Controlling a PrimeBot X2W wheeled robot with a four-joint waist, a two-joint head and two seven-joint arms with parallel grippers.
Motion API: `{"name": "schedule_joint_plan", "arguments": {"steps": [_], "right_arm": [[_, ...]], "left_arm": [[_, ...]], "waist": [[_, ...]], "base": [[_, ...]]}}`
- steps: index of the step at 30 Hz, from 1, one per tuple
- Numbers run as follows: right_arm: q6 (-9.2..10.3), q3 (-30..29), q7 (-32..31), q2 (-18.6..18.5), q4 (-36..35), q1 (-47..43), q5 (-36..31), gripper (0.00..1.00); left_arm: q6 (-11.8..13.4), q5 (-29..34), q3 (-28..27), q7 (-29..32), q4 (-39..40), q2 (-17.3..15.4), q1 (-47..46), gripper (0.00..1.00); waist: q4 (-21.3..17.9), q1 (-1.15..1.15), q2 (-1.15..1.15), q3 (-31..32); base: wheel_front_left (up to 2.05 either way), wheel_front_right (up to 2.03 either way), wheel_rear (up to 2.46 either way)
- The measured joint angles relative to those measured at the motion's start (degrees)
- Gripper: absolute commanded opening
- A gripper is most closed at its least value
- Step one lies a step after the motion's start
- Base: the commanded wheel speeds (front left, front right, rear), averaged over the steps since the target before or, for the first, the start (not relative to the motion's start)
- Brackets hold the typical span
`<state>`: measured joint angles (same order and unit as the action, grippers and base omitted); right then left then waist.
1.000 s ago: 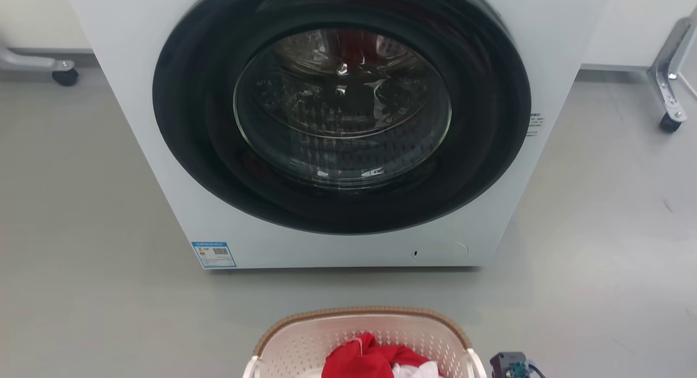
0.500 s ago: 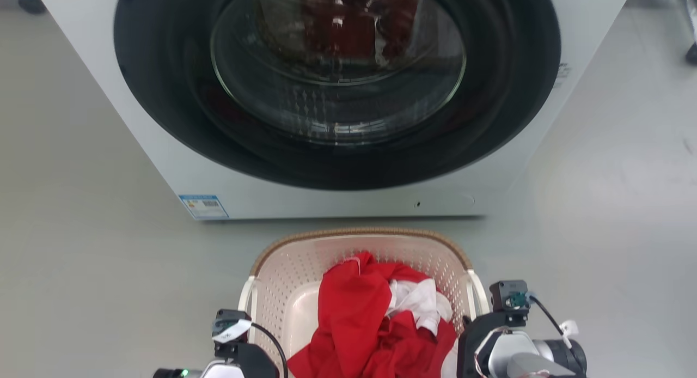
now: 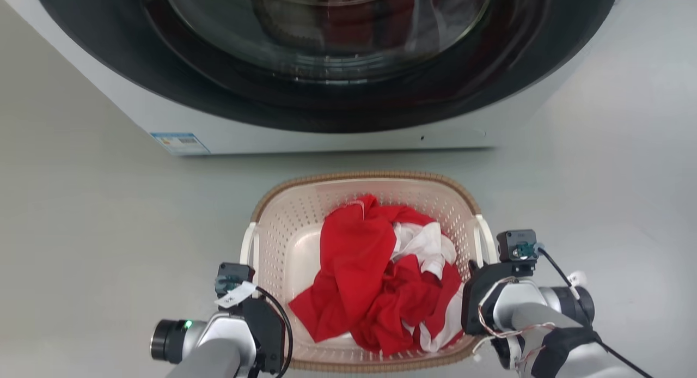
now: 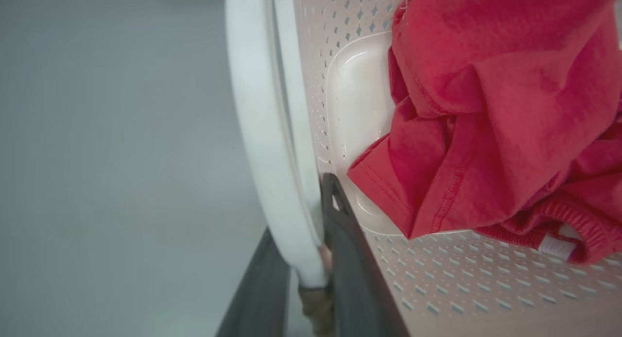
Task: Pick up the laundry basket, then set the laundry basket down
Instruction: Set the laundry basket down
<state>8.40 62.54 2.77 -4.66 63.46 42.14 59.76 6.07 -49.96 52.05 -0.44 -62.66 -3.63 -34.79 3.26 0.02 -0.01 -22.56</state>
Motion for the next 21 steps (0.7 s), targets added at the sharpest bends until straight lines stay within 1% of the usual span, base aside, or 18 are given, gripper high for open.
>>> {"name": "schedule_joint_plan", "arguments": {"steps": [13, 21], "right_arm": [[-0.08, -0.94, 1.78, -0.13, 1.64, 9.09, -1.48, 0.0], [-0.08, -1.23, 2.98, -0.35, 2.26, 13.59, -2.33, 0.0]], "left_arm": [[0.99, 0.11, -0.66, -1.13, 0.15, -0.02, -8.72, 0.0], [1.07, 0.2, -1.05, -2.21, -0.02, -0.04, -12.94, 0.0]], "waist": [[-0.07, 0.0, 0.0, -11.15], [0.09, 0.0, 0.0, -17.73]], "base": [[0.0, 0.0, 0.0], [0.0, 0.0, 0.0]]}}
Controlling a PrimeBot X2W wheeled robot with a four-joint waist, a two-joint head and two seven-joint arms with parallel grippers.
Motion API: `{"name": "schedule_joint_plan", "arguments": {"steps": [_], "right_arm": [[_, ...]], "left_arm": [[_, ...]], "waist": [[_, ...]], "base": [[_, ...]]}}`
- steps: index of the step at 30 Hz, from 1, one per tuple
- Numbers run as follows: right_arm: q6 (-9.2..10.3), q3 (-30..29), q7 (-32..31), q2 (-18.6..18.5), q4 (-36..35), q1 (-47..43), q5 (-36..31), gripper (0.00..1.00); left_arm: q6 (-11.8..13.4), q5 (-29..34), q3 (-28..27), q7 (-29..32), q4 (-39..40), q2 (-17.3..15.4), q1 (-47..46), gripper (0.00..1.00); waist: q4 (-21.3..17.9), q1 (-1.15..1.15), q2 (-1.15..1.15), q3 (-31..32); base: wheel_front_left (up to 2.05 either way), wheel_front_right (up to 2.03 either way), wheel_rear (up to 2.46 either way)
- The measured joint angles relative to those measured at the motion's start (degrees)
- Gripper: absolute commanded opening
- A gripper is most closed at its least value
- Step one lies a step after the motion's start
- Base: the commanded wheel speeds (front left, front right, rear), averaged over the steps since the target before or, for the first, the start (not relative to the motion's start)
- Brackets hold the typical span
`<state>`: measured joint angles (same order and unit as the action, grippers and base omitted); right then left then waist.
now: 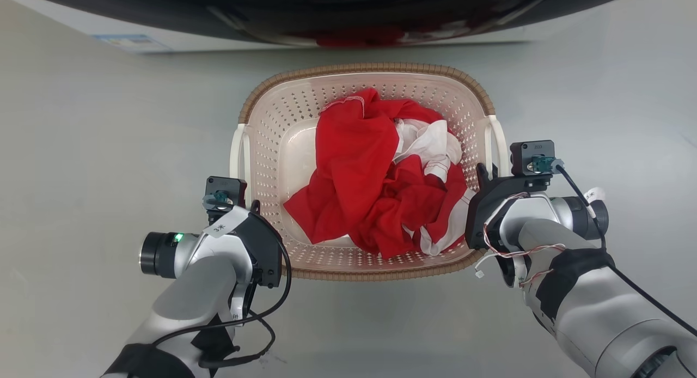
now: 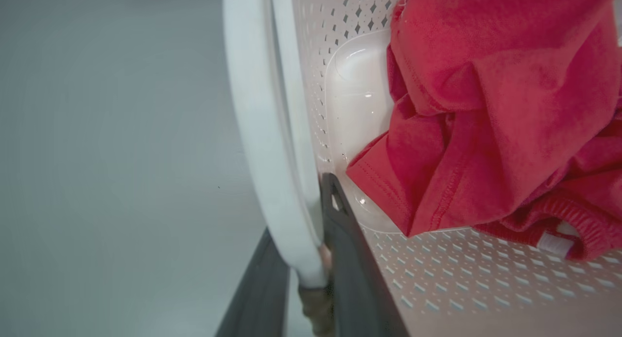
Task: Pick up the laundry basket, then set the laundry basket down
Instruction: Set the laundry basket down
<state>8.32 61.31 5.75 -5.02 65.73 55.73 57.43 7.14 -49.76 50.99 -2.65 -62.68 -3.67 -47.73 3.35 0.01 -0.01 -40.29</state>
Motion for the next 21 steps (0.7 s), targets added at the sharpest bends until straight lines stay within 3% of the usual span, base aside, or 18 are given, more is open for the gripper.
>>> {"name": "schedule_joint_plan", "arguments": {"steps": [21], "right_arm": [[-0.19, -0.01, 3.25, 0.08, 0.87, 4.12, -0.1, 0.0]], "left_arm": [[-0.01, 0.46, -0.32, -2.85, -2.56, 0.44, -5.49, 0.0]], "waist": [[1.0, -0.01, 0.01, -6.65]], "base": [[0.0, 0.0, 0.0]]}}
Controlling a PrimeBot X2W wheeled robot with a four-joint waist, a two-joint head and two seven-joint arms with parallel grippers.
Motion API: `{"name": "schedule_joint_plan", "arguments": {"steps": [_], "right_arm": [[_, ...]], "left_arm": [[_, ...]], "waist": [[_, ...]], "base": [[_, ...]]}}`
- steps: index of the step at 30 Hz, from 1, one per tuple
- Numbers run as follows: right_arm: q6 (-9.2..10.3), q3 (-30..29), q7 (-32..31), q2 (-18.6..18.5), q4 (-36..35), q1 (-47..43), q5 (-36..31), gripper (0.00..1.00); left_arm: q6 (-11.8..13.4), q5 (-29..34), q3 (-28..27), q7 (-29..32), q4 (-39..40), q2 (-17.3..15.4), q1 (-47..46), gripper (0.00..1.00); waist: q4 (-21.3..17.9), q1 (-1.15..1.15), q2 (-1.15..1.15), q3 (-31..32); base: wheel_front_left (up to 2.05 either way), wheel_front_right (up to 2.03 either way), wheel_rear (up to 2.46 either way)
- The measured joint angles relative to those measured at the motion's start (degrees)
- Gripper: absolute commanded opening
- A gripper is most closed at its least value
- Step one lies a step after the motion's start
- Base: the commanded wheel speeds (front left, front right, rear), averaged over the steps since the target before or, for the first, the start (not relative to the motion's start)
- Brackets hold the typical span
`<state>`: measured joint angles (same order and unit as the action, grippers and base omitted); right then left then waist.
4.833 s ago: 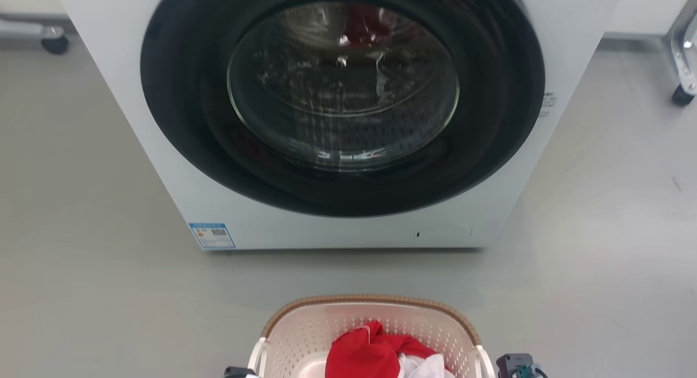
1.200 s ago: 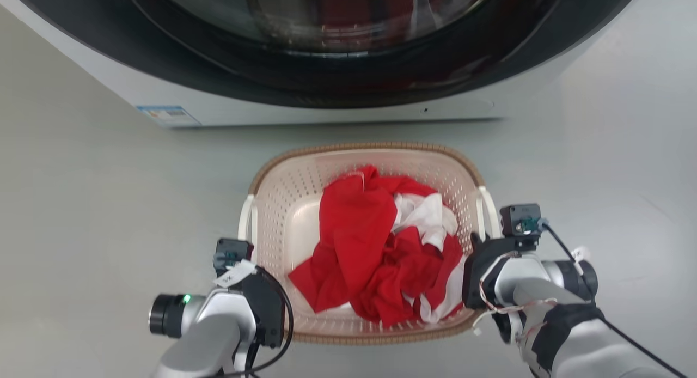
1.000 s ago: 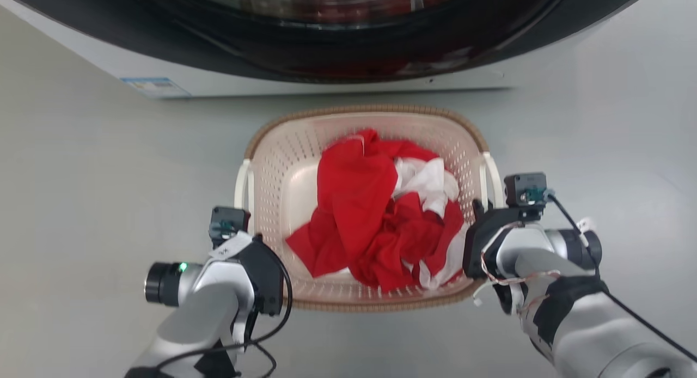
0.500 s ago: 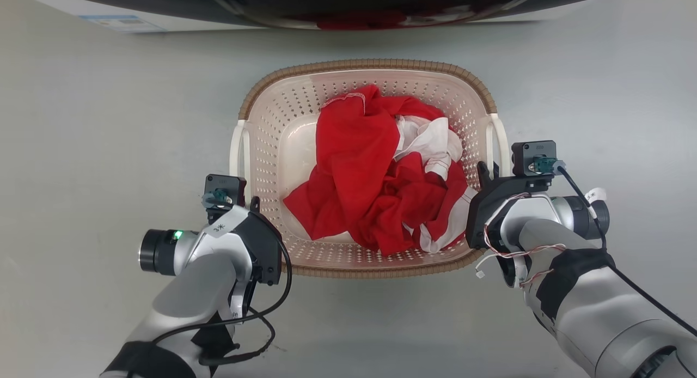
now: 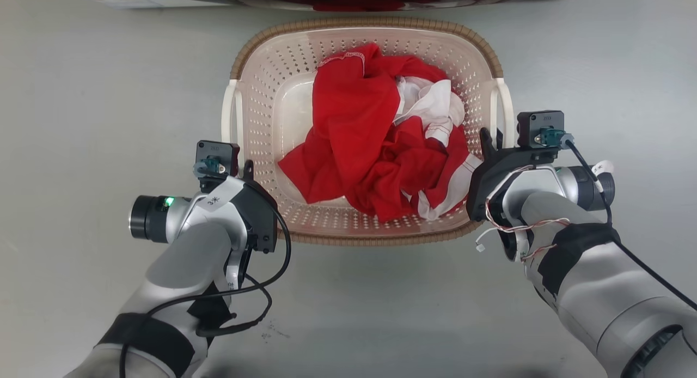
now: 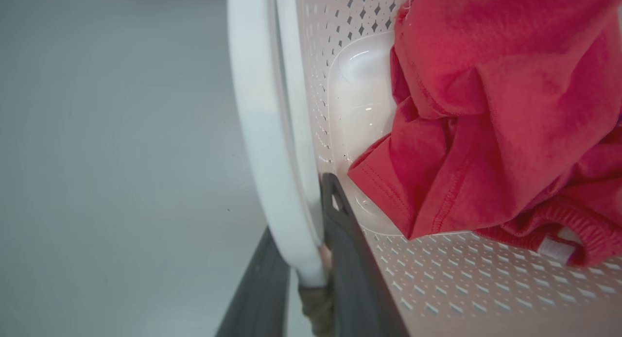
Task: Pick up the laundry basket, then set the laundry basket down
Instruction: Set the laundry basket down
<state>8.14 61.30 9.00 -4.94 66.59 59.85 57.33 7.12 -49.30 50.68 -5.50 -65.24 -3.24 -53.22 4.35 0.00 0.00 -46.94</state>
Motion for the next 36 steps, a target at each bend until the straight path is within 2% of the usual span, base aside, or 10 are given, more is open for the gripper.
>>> {"name": "schedule_joint_plan", "arguments": {"steps": [25, 26, 27, 28, 29, 30, 31, 32, 36], "right_arm": [[0.0, 0.75, 1.67, 0.09, 0.3, 2.16, -0.32, 0.0], [0.0, 0.79, 1.67, 0.1, 0.34, 2.23, -0.32, 0.09], [0.0, 0.91, 1.67, 0.1, 0.42, 2.31, -0.33, 0.33], [-0.07, 1.15, 1.67, 0.1, 0.55, 2.36, -0.44, 0.54], [-0.08, 1.37, 1.69, 0.16, 0.56, 2.37, -0.51, 1.0], [-0.1, 1.51, 1.74, 0.32, 0.56, 2.44, -0.59, 1.0], [-0.32, 1.65, 1.77, 0.58, 0.55, 2.57, -0.77, 1.0], [-0.42, 1.71, 1.94, 0.87, 0.55, 2.72, -0.82, 1.0], [-0.57, 1.81, 2.25, 1.07, 0.93, 2.86, -0.82, 1.0]], "left_arm": [[-0.65, 0.1, -0.05, -3.09, -3.31, 0.75, -2.99, 0.0], [-0.65, 0.1, -0.08, -3.14, -3.37, 0.77, -3.01, 0.0], [-0.65, 0.1, -0.1, -3.23, -3.44, 0.77, -3.04, 0.03], [-0.65, 0.1, -0.14, -3.65, -3.49, 0.74, -3.13, 0.29], [-0.65, 0.11, -0.12, -3.67, -3.55, 0.77, -3.33, 0.41], [-0.65, 0.12, -0.14, -3.68, -3.61, 0.89, -3.48, 0.47], [-0.65, 0.12, -0.16, -3.69, -3.71, 1.12, -3.69, 0.91], [-0.65, 0.12, -0.21, -3.7, -3.85, 1.31, -3.91, 1.0], [-0.65, 0.11, -0.26, -4.19, -4.32, 1.45, -3.99, 1.0]], "waist": [[0.78, 0.0, 0.0, -2.97], [0.78, 0.0, 0.0, -3.07], [0.78, 0.0, 0.0, -3.15], [0.79, 0.0, 0.0, -3.22], [0.8, 0.0, 0.0, -3.27], [0.81, 0.0, 0.0, -3.3], [0.82, 0.0, 0.0, -3.31], [0.83, 0.0, 0.0, -3.31], [0.89, 0.0, 0.0, -2.96]], "base": [[0.0, 0.0, 0.0], [0.0, 0.0, 0.0], [0.0, 0.0, 0.0], [0.0, 0.0, 0.0], [0.0, 0.0, 0.0], [0.0, 0.0, 0.0], [0.0, 0.0, 0.0], [0.0, 0.0, 0.0], [0.0, 0.0, 0.0]]}}
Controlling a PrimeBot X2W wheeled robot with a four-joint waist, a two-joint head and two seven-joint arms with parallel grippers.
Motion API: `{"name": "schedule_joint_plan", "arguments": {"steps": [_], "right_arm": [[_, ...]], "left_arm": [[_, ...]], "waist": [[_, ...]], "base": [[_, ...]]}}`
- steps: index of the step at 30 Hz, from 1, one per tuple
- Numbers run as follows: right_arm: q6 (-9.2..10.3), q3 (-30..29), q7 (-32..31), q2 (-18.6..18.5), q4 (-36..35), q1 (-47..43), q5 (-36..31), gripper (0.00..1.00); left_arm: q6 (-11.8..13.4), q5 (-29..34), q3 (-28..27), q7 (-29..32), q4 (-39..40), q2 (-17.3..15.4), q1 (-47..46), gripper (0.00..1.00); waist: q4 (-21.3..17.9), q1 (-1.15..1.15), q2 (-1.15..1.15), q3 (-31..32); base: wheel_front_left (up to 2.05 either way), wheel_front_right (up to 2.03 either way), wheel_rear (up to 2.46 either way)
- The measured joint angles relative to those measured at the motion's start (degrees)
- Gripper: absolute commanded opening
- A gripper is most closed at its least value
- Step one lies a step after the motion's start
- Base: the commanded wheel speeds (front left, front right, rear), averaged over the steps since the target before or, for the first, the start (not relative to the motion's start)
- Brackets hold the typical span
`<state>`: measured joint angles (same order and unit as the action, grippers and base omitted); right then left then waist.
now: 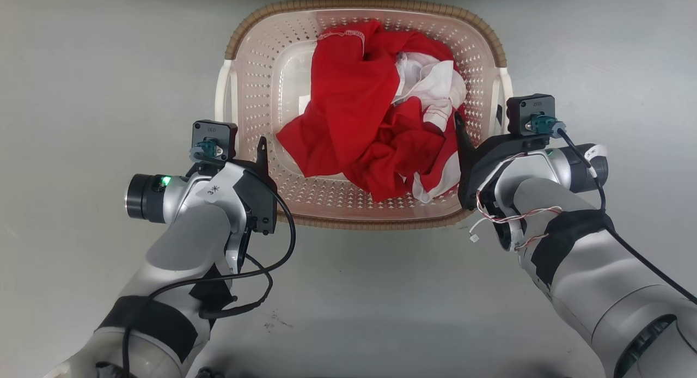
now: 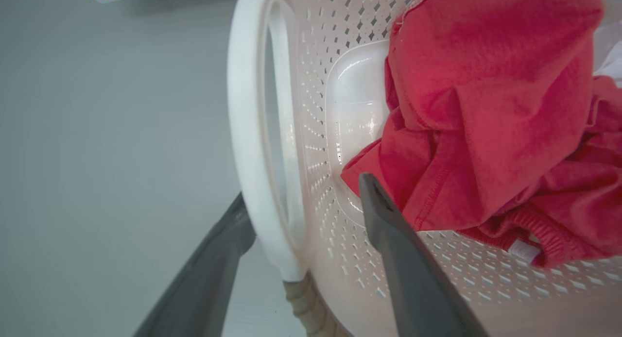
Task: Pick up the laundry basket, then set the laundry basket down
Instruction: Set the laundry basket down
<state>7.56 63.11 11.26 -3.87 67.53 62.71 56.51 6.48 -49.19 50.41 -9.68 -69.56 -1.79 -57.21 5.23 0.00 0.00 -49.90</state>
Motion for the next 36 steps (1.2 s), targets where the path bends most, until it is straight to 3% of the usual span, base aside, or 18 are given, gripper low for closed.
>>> {"name": "schedule_joint_plan", "arguments": {"steps": [18, 36], "right_arm": [[0.0, -0.24, 1.47, 0.04, 2.97, -0.04, -0.02, 1.0], [0.0, -3.03, 3.02, 0.16, 2.87, -3.5, -0.98, 1.0]], "left_arm": [[-0.47, -0.65, -0.58, -1.63, -1.65, 0.05, 0.37, 1.0], [-2.61, -1.19, -2.91, -4.63, -0.53, -0.08, 5.79, 1.0]], "waist": [[-0.01, 0.0, 0.0, 5.35], [-0.75, -0.01, 0.01, 18.02]], "base": [[0.0, 0.0, 0.0], [0.0, 0.0, 0.0]]}}
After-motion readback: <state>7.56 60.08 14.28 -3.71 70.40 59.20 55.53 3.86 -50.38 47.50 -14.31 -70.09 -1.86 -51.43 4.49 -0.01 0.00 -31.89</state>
